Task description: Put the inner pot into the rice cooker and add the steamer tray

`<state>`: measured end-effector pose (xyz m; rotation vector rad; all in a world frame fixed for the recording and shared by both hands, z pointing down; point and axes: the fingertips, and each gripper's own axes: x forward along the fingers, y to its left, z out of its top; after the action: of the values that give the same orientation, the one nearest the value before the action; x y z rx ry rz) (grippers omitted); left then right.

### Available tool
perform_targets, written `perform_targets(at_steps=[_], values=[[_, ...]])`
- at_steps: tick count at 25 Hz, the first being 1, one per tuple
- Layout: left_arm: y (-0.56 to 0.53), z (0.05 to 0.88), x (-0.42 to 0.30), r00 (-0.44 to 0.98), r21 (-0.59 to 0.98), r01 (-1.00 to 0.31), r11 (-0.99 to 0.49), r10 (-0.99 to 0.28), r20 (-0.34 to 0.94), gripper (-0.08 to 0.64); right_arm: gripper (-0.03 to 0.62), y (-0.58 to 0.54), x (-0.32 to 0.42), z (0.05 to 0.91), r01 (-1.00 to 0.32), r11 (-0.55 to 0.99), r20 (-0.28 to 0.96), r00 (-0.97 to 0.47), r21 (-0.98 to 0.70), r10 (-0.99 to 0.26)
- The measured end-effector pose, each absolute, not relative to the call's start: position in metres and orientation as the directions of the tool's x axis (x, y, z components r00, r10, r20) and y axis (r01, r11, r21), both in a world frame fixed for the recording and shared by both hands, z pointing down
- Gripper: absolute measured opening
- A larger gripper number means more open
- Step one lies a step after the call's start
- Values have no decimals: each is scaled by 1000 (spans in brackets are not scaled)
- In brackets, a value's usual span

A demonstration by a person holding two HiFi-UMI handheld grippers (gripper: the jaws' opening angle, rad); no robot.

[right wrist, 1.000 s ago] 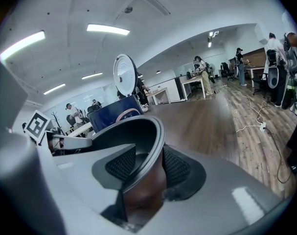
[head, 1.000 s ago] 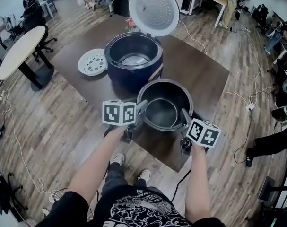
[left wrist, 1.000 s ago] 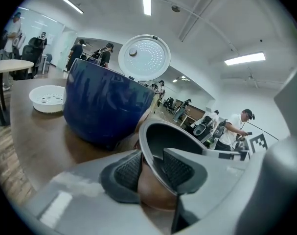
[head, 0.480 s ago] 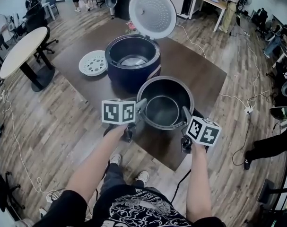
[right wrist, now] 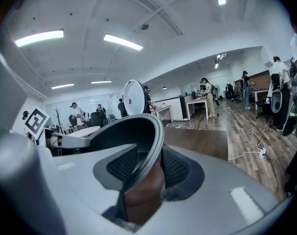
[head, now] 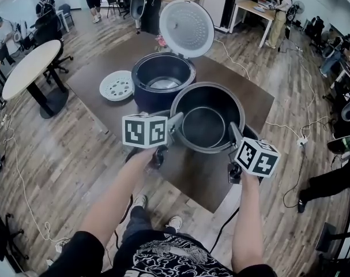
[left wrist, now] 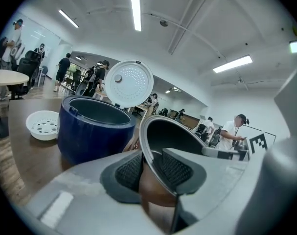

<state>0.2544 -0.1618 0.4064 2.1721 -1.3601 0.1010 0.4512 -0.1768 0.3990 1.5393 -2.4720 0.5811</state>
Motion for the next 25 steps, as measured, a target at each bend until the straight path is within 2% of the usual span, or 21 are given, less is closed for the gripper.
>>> perform_targets(at_steps=[10,25], values=[[-178,354,249,509,396,-834,-385,-814,279,129,153,-184,446,339,-904,385,254,-423,-187,-870],[-204,290,194,548,336,-812,-477,-820,162,123,152,-194,392,273,-942,321,117,-332,-101,-936]])
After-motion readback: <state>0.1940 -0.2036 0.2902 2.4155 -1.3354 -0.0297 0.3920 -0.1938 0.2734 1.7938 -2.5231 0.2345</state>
